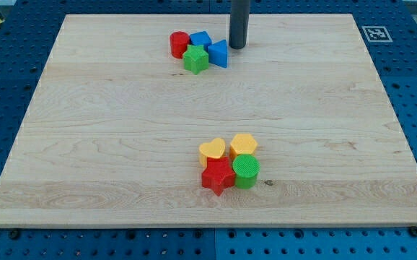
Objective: Slightly move the blue triangle to the right of the blue cube
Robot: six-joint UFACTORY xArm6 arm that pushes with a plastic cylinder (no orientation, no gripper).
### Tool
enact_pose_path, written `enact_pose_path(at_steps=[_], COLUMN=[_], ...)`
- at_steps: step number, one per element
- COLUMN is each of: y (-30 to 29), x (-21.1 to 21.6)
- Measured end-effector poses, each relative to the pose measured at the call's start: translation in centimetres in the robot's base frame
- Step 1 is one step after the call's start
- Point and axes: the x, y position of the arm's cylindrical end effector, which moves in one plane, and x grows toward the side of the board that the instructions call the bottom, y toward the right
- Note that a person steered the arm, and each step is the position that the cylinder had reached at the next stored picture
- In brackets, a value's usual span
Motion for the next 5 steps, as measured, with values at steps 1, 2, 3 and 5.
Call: enact_pose_path(at_steps=[1, 2, 3, 5], y=[0.4, 0.4, 0.4, -0.1], x=[1.3, 3.5, 5.9, 8.6])
